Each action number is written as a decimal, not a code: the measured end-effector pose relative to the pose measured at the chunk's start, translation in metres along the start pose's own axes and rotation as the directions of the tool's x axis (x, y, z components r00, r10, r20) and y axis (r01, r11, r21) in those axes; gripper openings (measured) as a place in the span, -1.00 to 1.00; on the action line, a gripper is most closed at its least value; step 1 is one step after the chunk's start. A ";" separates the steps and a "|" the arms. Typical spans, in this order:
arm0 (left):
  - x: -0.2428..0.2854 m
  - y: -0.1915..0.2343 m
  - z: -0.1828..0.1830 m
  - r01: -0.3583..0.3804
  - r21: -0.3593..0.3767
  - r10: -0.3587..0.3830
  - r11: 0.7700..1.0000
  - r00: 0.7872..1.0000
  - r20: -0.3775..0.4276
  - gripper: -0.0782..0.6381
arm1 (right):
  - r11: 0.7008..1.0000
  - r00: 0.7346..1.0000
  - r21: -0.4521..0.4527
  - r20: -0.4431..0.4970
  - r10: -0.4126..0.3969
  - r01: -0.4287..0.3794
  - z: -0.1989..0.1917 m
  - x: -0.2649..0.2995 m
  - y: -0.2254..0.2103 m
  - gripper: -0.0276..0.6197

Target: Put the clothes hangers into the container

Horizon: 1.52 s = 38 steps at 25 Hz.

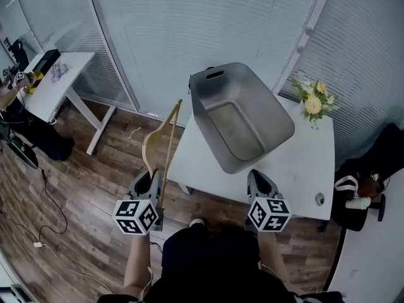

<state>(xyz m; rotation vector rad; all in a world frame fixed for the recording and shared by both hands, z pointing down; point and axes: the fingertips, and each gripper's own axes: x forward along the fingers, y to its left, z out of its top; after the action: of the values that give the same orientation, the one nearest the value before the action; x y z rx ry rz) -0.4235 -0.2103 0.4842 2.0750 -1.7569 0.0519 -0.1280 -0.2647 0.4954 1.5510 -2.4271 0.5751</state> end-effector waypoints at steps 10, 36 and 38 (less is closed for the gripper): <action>0.000 -0.004 0.063 0.112 0.140 -0.124 0.984 0.989 0.078 -0.62 | 0.998 0.996 -0.018 0.076 -0.056 0.057 0.028 -0.013 -0.001 -0.82; 0.084 -0.085 0.155 0.417 0.470 -0.346 0.778 0.909 -0.234 -0.62 | 0.987 0.982 -0.158 0.182 0.055 -0.026 0.117 -0.022 -0.019 -0.82; 0.096 -0.092 0.155 0.435 0.506 -0.336 0.745 0.900 -0.279 -0.62 | 0.986 0.980 -0.160 0.184 0.072 -0.043 0.122 -0.016 -0.022 -0.82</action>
<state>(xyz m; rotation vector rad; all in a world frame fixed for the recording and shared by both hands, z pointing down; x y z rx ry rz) -0.3531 -0.3413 0.3442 2.7162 -1.2594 0.6795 -0.0968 -0.3123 0.3843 1.5390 -2.5928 0.2495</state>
